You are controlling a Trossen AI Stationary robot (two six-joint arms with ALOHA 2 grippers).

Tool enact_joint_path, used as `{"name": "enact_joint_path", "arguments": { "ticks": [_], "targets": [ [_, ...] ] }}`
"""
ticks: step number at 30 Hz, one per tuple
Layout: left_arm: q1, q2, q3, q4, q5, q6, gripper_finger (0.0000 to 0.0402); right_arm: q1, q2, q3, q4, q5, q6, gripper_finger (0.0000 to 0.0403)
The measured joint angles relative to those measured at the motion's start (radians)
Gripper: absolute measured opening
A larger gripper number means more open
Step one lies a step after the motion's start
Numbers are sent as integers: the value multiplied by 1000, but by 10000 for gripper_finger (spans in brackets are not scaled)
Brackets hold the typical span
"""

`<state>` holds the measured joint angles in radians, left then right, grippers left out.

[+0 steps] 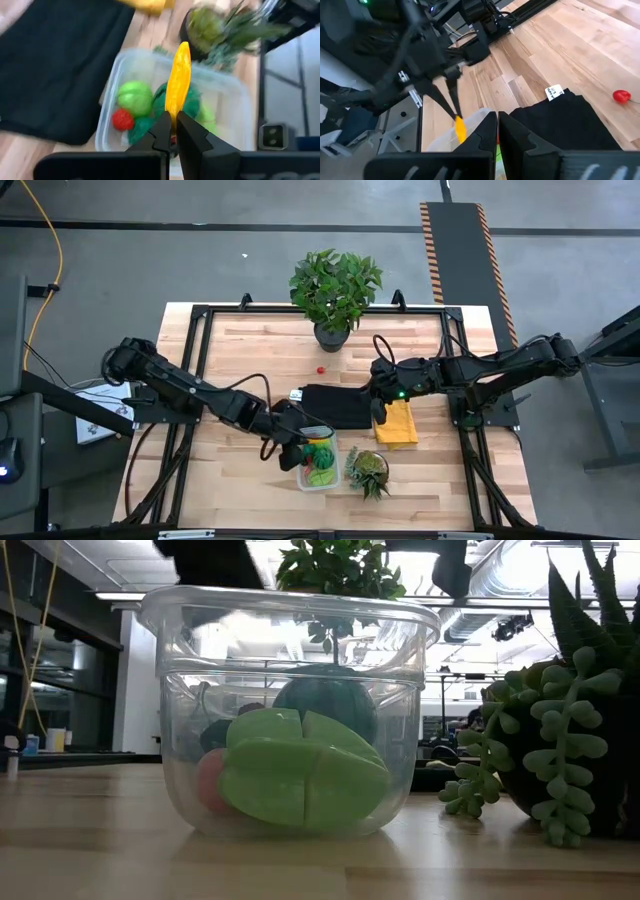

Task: Pick and placing Produce into tupperware
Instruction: Put the yellow chili into the bin

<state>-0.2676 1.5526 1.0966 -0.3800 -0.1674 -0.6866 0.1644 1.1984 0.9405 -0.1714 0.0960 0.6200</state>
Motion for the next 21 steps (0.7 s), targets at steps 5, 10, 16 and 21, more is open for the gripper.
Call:
{"name": "enact_joint_path", "arguments": {
  "ticks": [5,10,16,21],
  "targets": [
    [-1,55,-1,-4,38,-3,10,0,0,0,5,0,-18,6],
    [-1,87,-2,-18,49,2,10,0,0,0,7,0,-19,6],
    [0,115,-2,-11,55,1,10,0,0,0,7,0,-19,6],
    [0,116,-2,-14,55,1,10,0,0,0,4,1,-18,6]
  ]
}}
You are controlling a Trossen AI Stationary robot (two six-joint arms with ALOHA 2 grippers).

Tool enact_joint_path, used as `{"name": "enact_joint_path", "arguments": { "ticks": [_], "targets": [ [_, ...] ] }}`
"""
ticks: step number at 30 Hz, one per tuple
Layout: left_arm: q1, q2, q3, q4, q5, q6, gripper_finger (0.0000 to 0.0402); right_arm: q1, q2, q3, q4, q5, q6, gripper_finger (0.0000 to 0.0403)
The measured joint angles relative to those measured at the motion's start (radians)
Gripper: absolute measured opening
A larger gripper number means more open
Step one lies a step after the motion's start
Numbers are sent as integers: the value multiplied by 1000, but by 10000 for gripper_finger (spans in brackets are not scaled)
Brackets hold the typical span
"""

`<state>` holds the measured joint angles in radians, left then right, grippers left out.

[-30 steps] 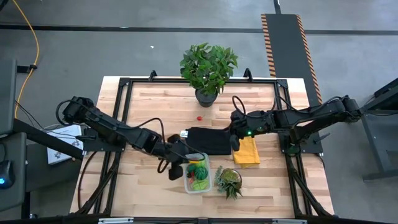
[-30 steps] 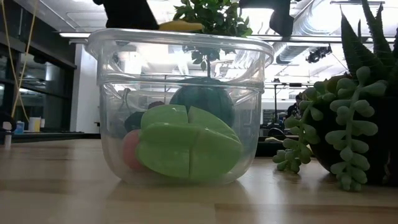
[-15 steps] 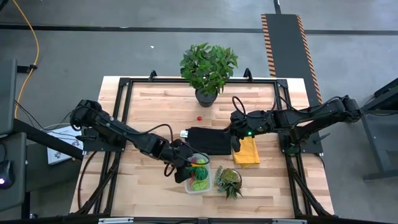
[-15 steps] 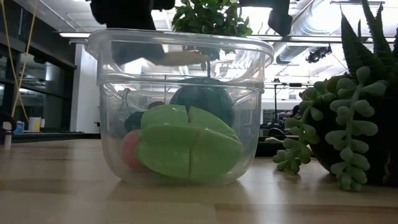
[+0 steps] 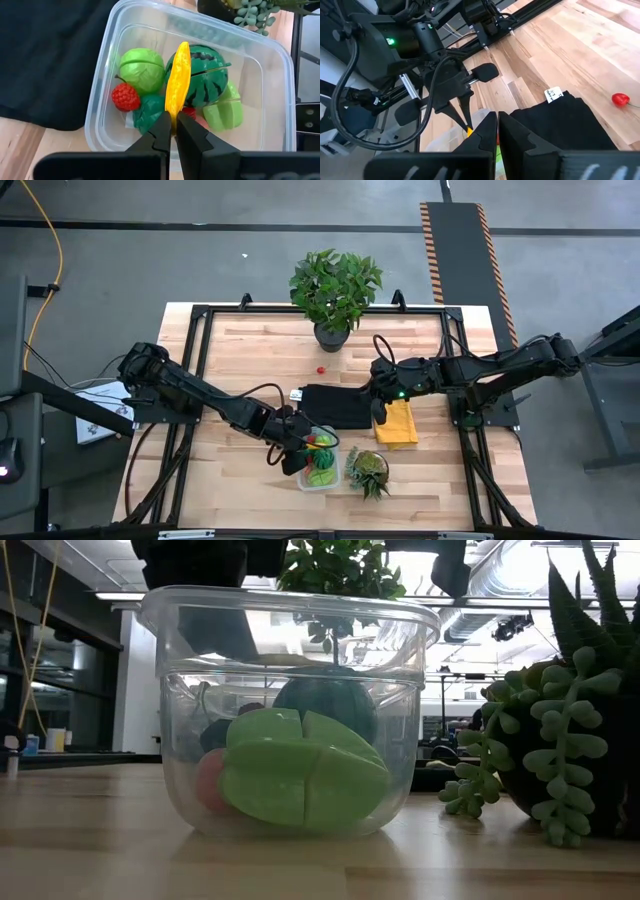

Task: Pick and placing Produce into tupperware
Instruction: Put the yellow chili into the bin, then put the cherry into the bin

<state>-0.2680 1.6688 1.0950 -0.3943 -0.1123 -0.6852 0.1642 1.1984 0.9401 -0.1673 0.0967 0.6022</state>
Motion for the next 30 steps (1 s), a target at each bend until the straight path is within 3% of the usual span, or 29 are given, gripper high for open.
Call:
{"name": "enact_joint_path", "arguments": {
  "ticks": [9,16,20,25,30],
  "targets": [
    [0,0,0,2,-1,46,17,0,0,0,0,0,-1,6],
    [0,0,0,40,0,64,87,0,0,0,0,1,-4,6],
    [0,0,0,54,0,62,108,0,0,0,0,0,-5,6],
    [0,-7,0,43,0,61,100,0,0,0,0,1,-9,6],
    [15,-49,0,22,2,80,62,0,0,0,0,1,-26,6]
  ]
}}
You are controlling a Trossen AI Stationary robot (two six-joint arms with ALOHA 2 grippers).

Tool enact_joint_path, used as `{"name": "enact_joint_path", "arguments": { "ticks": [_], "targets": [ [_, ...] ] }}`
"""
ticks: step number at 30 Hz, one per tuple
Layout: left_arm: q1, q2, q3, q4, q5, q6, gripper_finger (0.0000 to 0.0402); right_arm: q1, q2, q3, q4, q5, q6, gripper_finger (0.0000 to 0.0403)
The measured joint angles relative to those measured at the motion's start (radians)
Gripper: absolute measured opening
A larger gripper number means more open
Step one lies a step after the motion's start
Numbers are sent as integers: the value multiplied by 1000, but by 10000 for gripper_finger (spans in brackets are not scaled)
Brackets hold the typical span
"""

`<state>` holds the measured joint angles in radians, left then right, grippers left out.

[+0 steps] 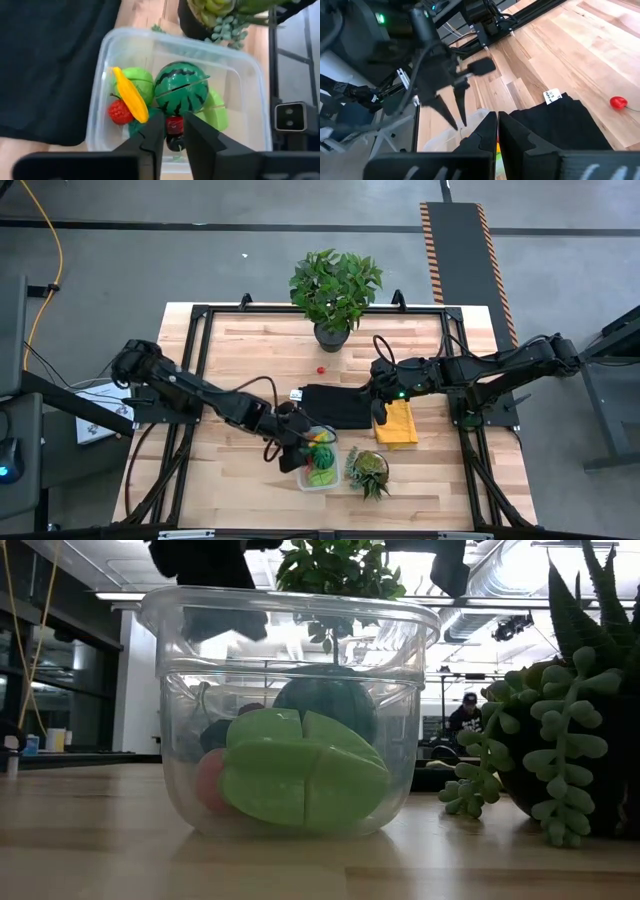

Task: Pick and placing Produce into tupperware
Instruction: Put the cherry into the bin

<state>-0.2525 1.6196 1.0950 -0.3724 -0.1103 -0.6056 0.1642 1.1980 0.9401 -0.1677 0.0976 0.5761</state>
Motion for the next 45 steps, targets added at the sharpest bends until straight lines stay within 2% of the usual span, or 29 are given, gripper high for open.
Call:
{"name": "enact_joint_path", "arguments": {
  "ticks": [7,13,21,30,37,43,45],
  "targets": [
    [91,-116,0,-115,-2,37,4,-5,0,0,-1,0,-2,6],
    [186,-207,0,-256,-27,83,20,-6,0,0,-3,0,-9,6],
    [283,-270,-2,-333,-181,86,11,-7,0,0,-11,0,-9,6],
    [276,-344,-114,-133,-279,57,2,-11,-1,0,-35,0,-9,6],
    [238,-505,-259,-63,-430,-55,1,-48,-1,0,-46,-4,-1,6],
    [177,-616,-453,190,-577,-57,0,-81,-1,0,-55,-51,0,6],
    [181,-622,-516,284,-591,-52,2,-89,-1,0,-53,-57,2,6]
  ]
}}
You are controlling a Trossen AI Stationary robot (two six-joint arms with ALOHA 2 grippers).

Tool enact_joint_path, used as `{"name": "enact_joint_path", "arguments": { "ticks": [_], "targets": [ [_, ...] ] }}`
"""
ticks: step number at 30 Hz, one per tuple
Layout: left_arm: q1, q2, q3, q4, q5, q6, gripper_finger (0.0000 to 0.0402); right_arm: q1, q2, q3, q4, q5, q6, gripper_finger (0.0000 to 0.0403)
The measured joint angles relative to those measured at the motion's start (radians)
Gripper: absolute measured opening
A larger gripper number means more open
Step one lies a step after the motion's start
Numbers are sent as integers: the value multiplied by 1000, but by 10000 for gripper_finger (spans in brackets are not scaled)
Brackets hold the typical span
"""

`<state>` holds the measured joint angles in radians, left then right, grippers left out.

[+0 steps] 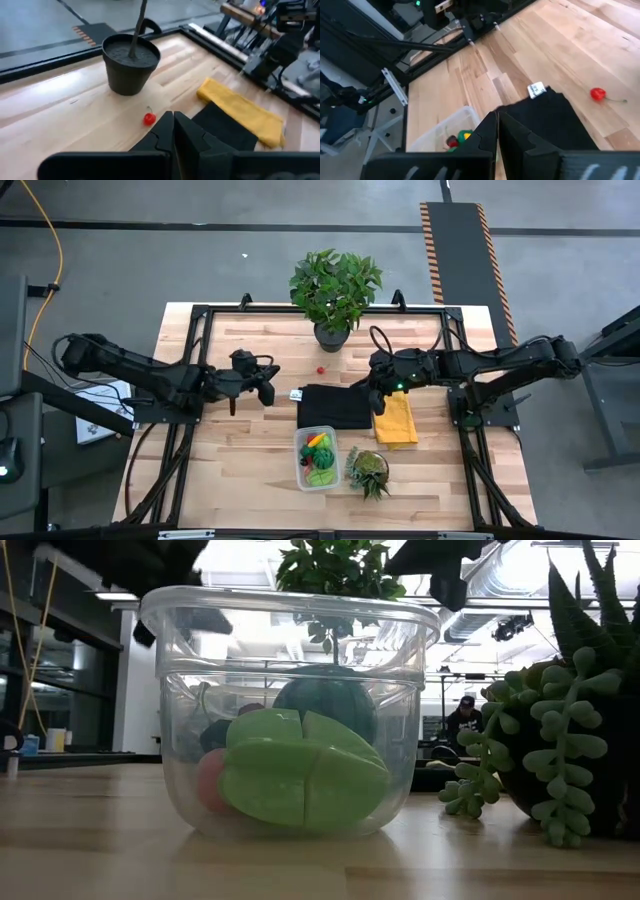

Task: Pick and placing Produce into tupperware
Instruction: Put the cherry into the bin

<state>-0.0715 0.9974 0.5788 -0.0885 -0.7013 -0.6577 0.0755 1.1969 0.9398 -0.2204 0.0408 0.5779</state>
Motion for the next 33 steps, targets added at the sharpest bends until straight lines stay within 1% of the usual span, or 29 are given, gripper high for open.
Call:
{"name": "enact_joint_path", "arguments": {
  "ticks": [5,11,14,17,19,24,28,31,33],
  "targets": [
    [17,20,-150,189,-4,14,1,-15,0,0,4,-20,1,7],
    [85,24,-290,326,-4,-1,1,-28,0,0,-1,-35,22,7],
    [138,30,-349,423,44,49,0,-30,0,0,-2,-35,24,7],
    [188,58,-399,534,138,117,0,-39,0,0,-4,-35,25,7],
    [215,86,-415,612,195,160,0,-49,0,0,-8,-35,26,7],
    [269,179,-418,713,292,250,0,-70,0,0,-8,-35,27,7],
    [303,285,-417,785,381,305,0,-79,0,0,-8,-34,27,7],
    [317,356,-416,803,415,357,0,-83,0,0,-8,-34,27,7],
    [315,387,-416,804,416,398,0,-83,0,0,-8,-34,32,7]
  ]
}}
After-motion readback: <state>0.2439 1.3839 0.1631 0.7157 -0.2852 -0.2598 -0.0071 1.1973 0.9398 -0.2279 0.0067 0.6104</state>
